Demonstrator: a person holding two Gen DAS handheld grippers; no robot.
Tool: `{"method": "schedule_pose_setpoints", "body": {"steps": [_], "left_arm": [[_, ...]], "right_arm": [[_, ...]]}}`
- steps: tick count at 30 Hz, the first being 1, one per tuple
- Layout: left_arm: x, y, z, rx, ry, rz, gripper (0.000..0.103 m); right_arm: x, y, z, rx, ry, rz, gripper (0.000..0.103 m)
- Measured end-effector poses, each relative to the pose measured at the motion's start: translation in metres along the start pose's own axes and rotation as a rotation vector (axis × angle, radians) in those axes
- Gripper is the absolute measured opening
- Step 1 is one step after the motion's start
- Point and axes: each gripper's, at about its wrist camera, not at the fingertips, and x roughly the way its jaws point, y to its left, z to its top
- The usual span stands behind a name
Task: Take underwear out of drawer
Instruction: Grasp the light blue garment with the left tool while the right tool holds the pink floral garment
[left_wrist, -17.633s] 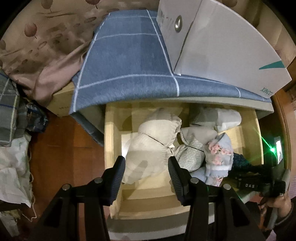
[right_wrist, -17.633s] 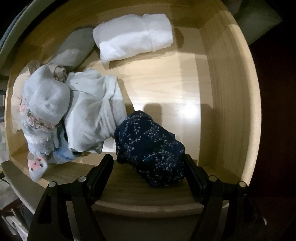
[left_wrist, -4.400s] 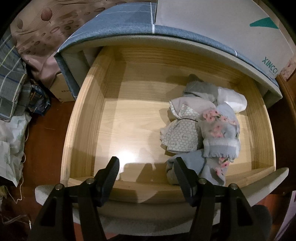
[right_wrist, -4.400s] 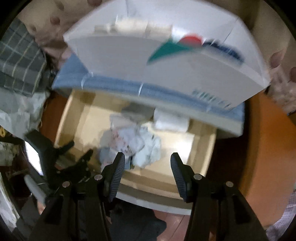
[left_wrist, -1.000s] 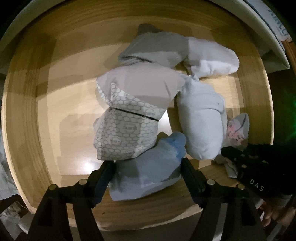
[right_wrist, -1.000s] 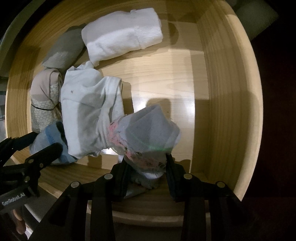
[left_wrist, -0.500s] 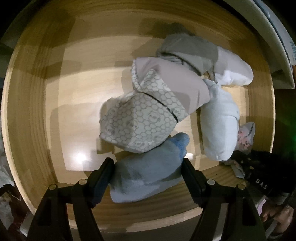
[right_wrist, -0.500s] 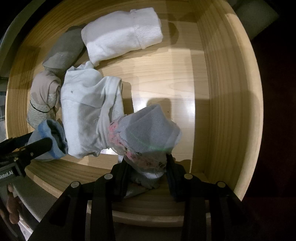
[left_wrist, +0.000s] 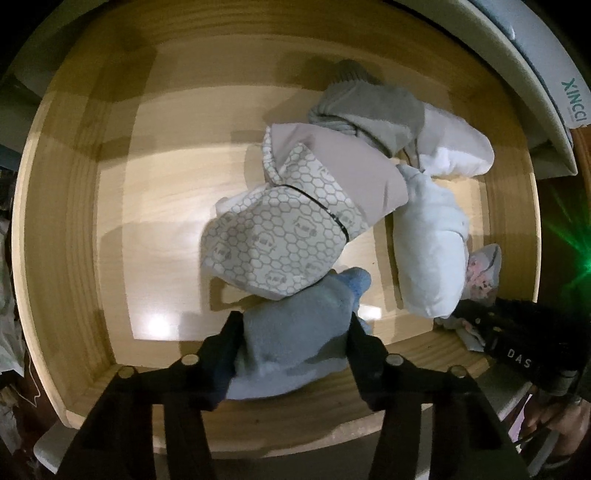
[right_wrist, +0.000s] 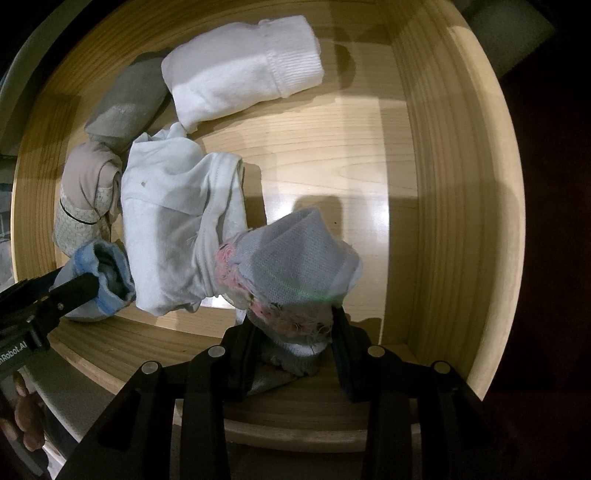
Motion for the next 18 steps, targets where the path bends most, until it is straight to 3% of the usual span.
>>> {"method": "schedule_pose_setpoints", "body": {"steps": [18], "left_arm": [[-0.017, -0.010, -0.008, -0.004, -0.054, -0.013, 0.044]], "right_arm": [[0.000, 0.004, -0.001, -0.017, -0.012, -0.019, 0.033]]}}
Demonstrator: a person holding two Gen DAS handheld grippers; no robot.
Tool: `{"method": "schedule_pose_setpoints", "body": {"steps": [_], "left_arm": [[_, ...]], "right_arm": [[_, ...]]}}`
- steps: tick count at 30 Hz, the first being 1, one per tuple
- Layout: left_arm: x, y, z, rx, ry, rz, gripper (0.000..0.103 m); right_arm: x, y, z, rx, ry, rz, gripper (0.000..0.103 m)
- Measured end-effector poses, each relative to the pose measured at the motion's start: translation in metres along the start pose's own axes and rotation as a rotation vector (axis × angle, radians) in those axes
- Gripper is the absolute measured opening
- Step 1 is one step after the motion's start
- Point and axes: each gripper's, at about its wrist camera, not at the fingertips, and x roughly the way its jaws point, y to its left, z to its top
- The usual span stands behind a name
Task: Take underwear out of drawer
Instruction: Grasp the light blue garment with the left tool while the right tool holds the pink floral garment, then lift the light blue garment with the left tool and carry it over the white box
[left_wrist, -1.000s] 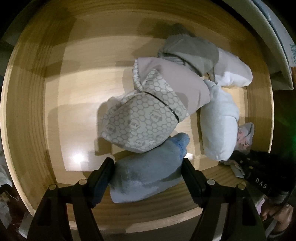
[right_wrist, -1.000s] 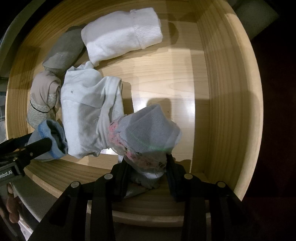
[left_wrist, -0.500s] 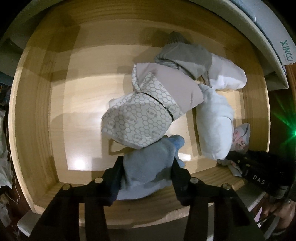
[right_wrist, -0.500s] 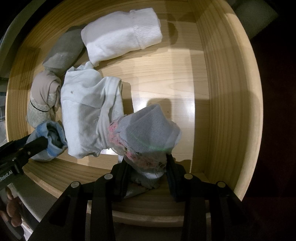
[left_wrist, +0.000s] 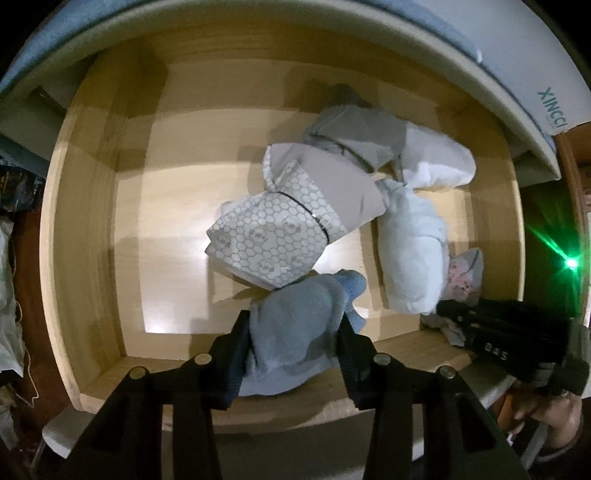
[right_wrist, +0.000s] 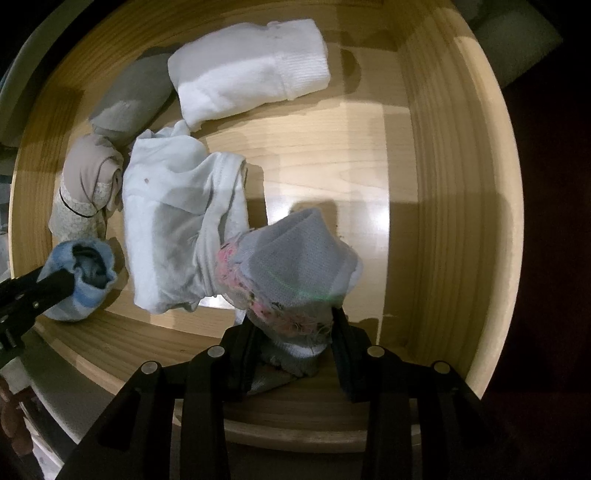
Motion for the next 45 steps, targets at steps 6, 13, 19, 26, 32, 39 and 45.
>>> {"method": "schedule_pose_setpoints", "body": {"steps": [6, 13, 19, 26, 32, 39, 45], "left_arm": [[-0.019, -0.003, 0.000, 0.006, -0.032, 0.003, 0.044], [-0.041, -0.002, 0.001, 0.020, -0.066, 0.016, 0.044], [-0.066, -0.005, 0.001, 0.031, -0.100, 0.024, 0.044], [-0.103, 0.002, 0.005, 0.030, -0.172, 0.016, 0.044], [-0.143, 0.002, 0.008, 0.054, -0.247, 0.014, 0.044], [-0.202, -0.002, 0.017, 0.082, -0.352, 0.010, 0.044], [-0.247, -0.013, 0.035, 0.093, -0.440, 0.017, 0.044]], "right_arm": [[-0.001, 0.004, -0.001, -0.003, -0.005, -0.011, 0.033], [-0.002, 0.007, -0.002, -0.006, -0.006, -0.019, 0.032], [-0.003, 0.009, -0.002, -0.010, -0.004, -0.023, 0.032], [-0.002, 0.014, -0.001, -0.028, -0.004, -0.042, 0.032], [0.000, 0.018, -0.003, -0.035, -0.006, -0.050, 0.032], [0.001, 0.019, -0.004, -0.036, -0.007, -0.052, 0.031], [0.000, 0.021, -0.004, -0.036, -0.012, -0.057, 0.031]]}}
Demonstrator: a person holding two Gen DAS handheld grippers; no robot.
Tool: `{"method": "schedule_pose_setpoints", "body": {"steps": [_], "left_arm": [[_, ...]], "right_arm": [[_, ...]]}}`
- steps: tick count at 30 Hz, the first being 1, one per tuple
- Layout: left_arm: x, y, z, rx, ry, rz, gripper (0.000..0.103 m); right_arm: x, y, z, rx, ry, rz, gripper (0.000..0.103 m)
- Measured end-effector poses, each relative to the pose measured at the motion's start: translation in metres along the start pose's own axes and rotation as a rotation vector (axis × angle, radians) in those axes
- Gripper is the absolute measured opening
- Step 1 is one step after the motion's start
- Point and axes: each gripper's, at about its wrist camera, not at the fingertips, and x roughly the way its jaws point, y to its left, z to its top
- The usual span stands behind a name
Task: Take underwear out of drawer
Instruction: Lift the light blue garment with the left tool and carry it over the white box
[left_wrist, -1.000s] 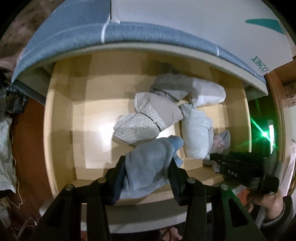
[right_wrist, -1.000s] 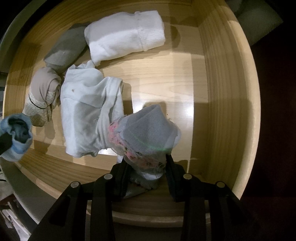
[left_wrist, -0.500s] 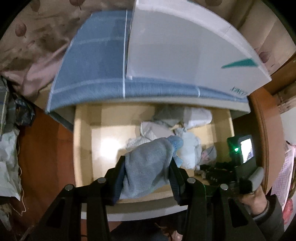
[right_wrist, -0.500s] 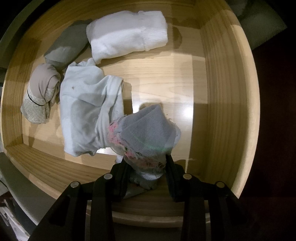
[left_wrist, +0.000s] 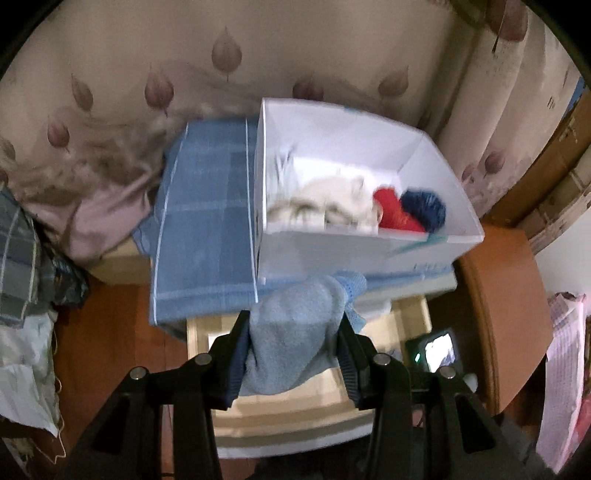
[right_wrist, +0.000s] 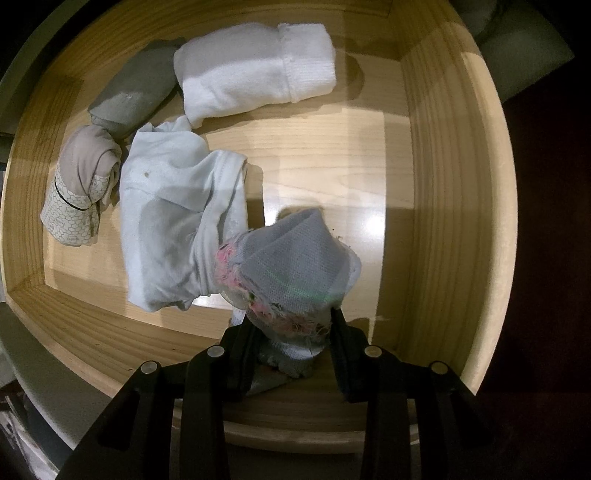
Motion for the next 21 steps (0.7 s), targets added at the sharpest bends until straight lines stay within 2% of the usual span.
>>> {"method": "schedule_pose_setpoints", "body": {"steps": [4, 13, 21], "left_arm": [[-0.013, -0.010, 0.029, 0.017, -0.044, 0.007, 0.044], [-0.003, -0.043, 0.090, 0.090, -0.127, 0.042, 0.044], [0.042, -0.049, 0.105, 0.099, -0.084, 0.080, 0.044]], "right_arm": [[0.000, 0.002, 0.000, -0.002, -0.002, -0.005, 0.031], [-0.003, 0.005, -0.002, -0.002, -0.015, -0.016, 0.030], [-0.007, 0.005, -0.008, -0.008, -0.026, -0.023, 0.029]]}}
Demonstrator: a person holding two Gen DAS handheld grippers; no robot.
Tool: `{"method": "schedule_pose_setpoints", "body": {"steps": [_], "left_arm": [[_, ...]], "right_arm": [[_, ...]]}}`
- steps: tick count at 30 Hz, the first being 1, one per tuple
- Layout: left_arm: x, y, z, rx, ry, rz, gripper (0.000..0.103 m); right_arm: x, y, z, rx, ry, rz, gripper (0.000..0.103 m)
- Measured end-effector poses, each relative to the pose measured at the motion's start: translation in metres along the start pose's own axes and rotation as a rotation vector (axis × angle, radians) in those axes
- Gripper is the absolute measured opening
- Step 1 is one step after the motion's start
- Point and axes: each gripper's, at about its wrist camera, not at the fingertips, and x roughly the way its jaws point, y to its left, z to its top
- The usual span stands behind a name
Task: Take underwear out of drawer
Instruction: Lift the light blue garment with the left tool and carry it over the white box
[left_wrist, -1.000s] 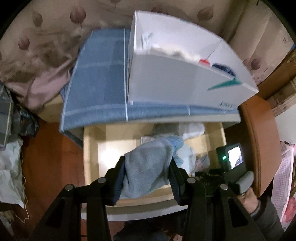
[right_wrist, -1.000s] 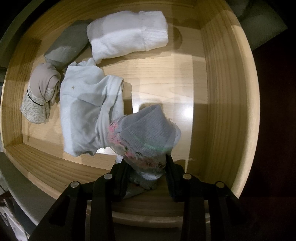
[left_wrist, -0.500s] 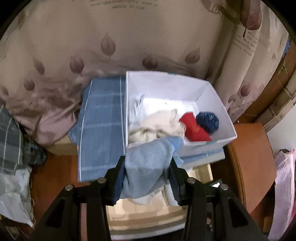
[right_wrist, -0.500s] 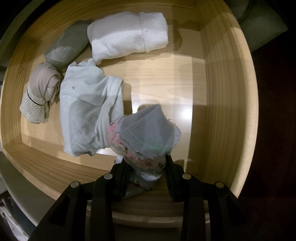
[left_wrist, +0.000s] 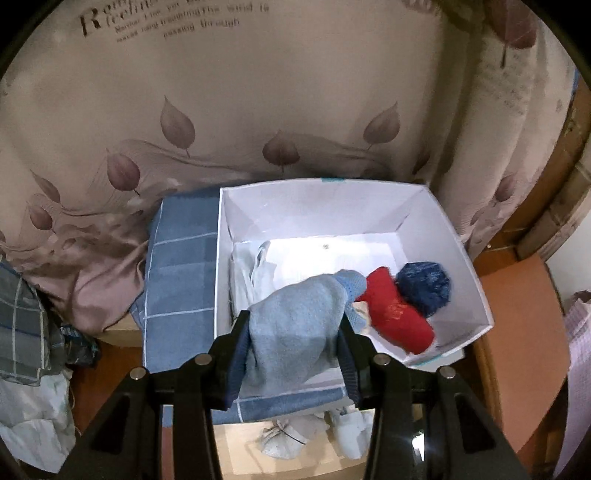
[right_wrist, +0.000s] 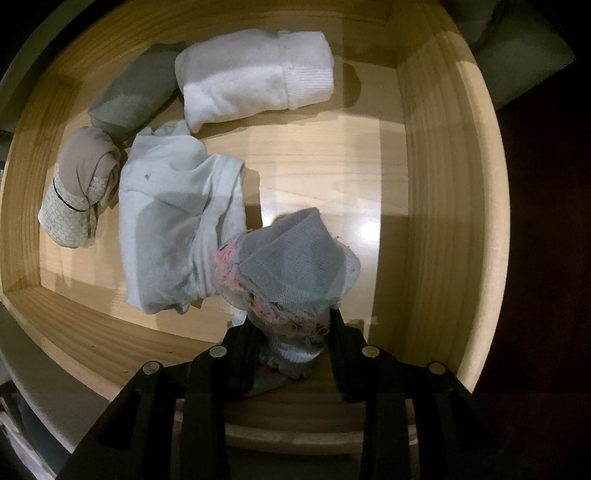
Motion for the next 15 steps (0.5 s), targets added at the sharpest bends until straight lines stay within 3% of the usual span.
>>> {"method": "schedule_pose_setpoints", "body": {"steps": [6, 15], "left_arm": [[0.036, -0.001, -0.003, 0.009, 0.043, 0.033, 0.044], [0.050, 0.006, 0.003, -0.027, 0.053, 0.034, 0.051]], "right_arm": [[-0.003, 0.001, -0.003, -0.005, -0.014, -0.008, 0.028], [-0.006, 0.002, -0.005, -0.005, -0.016, -0.013, 0.028]]}}
